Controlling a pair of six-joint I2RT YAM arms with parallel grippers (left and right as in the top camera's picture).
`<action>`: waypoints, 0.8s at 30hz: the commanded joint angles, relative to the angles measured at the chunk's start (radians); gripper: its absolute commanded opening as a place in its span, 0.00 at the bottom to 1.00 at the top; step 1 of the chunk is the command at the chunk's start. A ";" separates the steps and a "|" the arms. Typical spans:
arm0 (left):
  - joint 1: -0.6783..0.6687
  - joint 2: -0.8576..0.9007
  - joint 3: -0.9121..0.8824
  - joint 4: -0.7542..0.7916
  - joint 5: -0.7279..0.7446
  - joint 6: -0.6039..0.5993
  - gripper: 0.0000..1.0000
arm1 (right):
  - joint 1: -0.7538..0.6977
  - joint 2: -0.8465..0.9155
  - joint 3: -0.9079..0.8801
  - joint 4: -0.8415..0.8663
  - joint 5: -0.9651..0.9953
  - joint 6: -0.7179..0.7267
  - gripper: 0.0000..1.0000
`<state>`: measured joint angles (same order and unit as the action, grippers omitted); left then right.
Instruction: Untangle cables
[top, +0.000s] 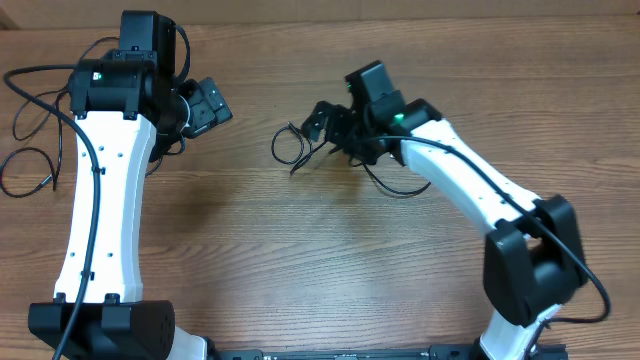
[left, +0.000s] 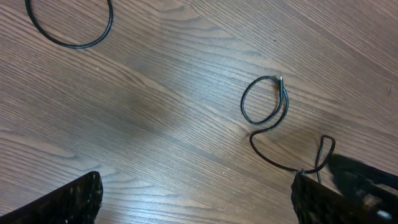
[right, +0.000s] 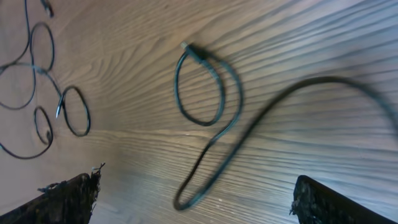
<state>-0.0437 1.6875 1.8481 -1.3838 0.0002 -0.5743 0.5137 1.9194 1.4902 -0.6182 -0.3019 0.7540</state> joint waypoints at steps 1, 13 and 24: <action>0.002 0.007 0.006 0.000 -0.008 0.003 0.98 | 0.048 0.035 0.002 0.041 0.000 0.055 1.00; 0.002 0.007 0.006 -0.004 -0.007 0.006 1.00 | 0.082 0.114 0.002 0.165 0.134 0.201 0.76; 0.002 0.007 0.006 -0.003 -0.006 0.006 1.00 | 0.082 0.127 0.002 0.210 0.175 0.215 0.58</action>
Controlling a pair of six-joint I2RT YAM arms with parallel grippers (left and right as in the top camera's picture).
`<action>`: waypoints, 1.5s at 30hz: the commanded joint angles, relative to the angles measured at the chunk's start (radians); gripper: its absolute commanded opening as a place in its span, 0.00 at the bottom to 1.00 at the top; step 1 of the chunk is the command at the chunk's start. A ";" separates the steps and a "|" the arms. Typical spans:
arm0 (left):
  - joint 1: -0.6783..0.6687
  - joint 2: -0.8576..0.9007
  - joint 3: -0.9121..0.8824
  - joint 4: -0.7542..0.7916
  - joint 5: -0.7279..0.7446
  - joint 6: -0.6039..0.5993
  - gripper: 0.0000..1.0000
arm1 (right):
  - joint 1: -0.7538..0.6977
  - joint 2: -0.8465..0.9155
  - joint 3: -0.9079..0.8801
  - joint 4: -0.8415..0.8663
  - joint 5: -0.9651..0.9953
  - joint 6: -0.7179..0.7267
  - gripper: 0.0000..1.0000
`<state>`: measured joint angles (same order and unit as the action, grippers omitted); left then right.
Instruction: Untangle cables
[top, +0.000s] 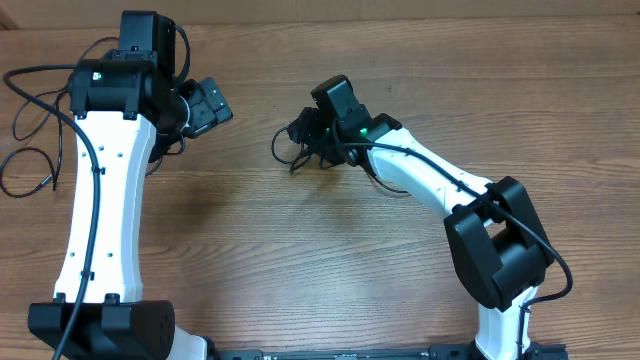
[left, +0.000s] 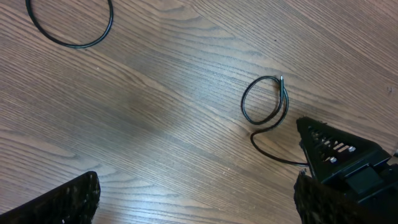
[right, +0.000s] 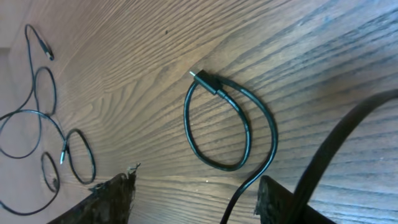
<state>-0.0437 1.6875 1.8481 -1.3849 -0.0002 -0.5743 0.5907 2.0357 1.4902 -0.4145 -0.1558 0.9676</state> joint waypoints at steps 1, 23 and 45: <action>0.002 0.007 0.006 -0.002 -0.006 0.006 0.99 | 0.005 0.016 0.002 0.006 0.026 0.002 0.52; -0.011 0.010 0.004 -0.003 0.182 0.121 1.00 | -0.085 -0.323 0.003 -0.071 -0.505 -0.087 0.04; -0.119 0.090 0.003 -0.077 0.394 0.205 1.00 | -0.149 -0.544 0.003 0.098 -0.483 -0.001 0.04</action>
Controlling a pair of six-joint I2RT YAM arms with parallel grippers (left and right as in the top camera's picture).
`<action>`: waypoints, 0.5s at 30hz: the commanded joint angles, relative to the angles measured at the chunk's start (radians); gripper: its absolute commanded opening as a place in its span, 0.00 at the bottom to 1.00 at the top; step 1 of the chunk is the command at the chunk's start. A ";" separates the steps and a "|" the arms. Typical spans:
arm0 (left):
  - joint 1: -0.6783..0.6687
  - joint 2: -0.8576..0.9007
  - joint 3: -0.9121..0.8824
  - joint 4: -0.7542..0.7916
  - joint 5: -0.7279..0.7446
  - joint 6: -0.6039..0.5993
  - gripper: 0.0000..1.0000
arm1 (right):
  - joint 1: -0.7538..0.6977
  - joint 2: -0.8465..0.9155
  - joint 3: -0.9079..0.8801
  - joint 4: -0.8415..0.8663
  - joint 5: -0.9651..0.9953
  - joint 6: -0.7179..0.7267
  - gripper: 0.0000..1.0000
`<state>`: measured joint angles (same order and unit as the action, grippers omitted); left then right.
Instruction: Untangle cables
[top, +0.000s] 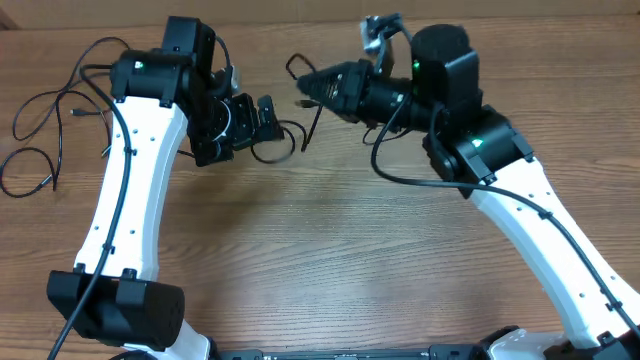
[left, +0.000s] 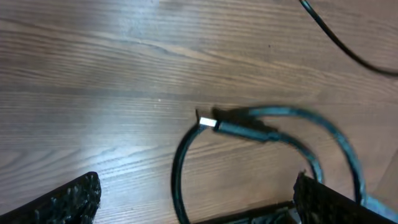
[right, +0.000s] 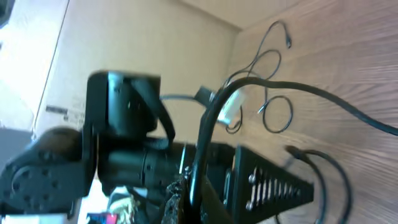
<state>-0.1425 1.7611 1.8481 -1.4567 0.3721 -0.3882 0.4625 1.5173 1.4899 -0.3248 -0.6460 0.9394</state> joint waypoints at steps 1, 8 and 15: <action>-0.027 0.018 0.002 -0.005 0.021 0.019 0.99 | -0.025 -0.026 0.004 0.009 0.008 0.030 0.04; -0.068 0.062 -0.001 -0.006 0.011 0.049 0.77 | -0.026 -0.026 0.004 0.030 0.008 0.034 0.04; -0.074 0.138 -0.002 -0.010 0.009 0.096 0.51 | -0.029 -0.026 0.004 0.040 0.009 0.055 0.04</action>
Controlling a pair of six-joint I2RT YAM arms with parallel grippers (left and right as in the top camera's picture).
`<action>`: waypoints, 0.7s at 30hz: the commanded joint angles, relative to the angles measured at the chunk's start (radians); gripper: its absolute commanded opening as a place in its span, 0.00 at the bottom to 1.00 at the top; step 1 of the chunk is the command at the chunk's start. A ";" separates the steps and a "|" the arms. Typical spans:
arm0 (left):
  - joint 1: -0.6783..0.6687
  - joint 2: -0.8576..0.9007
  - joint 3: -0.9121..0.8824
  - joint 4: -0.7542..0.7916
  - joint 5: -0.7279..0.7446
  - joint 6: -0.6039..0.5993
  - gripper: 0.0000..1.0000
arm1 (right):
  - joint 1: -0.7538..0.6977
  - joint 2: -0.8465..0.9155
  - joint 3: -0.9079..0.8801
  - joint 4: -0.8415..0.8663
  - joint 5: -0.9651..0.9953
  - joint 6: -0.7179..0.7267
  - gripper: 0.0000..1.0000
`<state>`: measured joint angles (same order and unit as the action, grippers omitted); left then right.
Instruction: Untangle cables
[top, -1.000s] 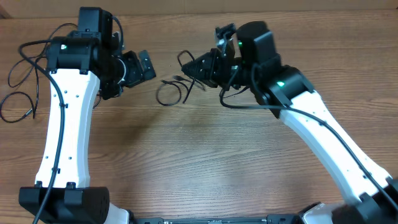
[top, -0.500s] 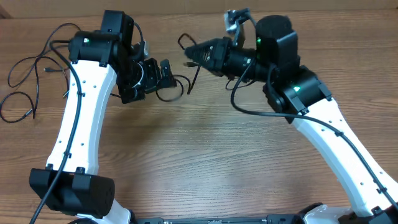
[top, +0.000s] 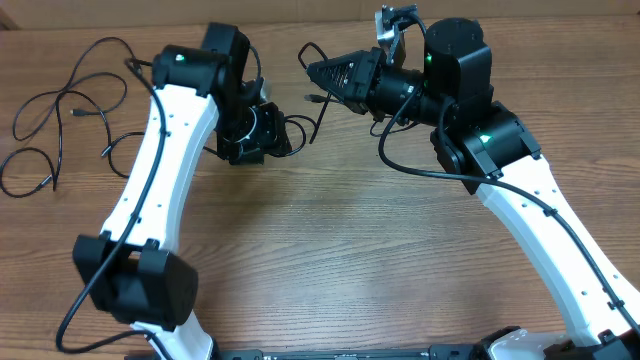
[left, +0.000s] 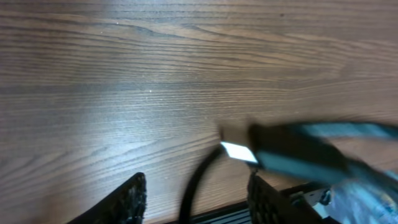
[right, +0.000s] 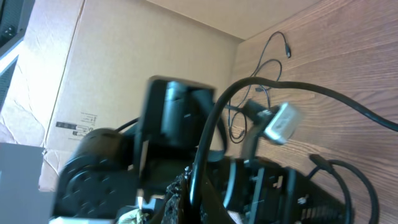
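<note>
A black cable (top: 385, 150) runs from my right gripper (top: 314, 71) down across the wooden table. That gripper, raised at the back centre, is shut on the cable (right: 323, 92), pinching a strand between its fingers (right: 194, 183). The cable's far end lies by my left gripper (top: 274, 136). In the left wrist view the silver-tipped plug (left: 239, 150) sits blurred just ahead, and a black strand passes between the left gripper's (left: 196, 182) fingers, which stand apart close to the table.
More black cables (top: 60, 100) lie tangled at the table's (top: 330, 260) far left, with a small loop (top: 25, 170) nearer the left edge. They show as thin loops (right: 273, 56) in the right wrist view. A cardboard wall stands behind the table.
My left gripper has shifted right onto the cable's end, and its fingers now stand closer together around a strand. My right gripper stays shut on the cable, held up.
First both grippers were open, the left far back-left, the right above the looped cable mid-table. Then the right gripper was down at the cable. Later it was shut on it and raised, with the left gripper at the loop, now straddling a strand.
</note>
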<state>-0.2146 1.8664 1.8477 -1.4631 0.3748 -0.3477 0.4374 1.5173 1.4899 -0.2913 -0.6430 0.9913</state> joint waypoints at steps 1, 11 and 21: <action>-0.002 0.037 -0.001 -0.005 0.006 0.075 0.49 | -0.009 -0.026 0.004 0.000 0.007 0.003 0.04; 0.044 0.039 -0.001 -0.082 -0.276 0.029 0.24 | -0.166 -0.025 0.003 -0.259 0.071 -0.060 0.04; 0.106 0.039 -0.001 -0.084 -0.283 0.030 0.04 | -0.225 -0.025 0.003 -0.438 0.192 -0.106 0.04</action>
<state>-0.1310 1.9057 1.8477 -1.5452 0.1371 -0.3130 0.2234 1.5158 1.4899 -0.7128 -0.5392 0.9150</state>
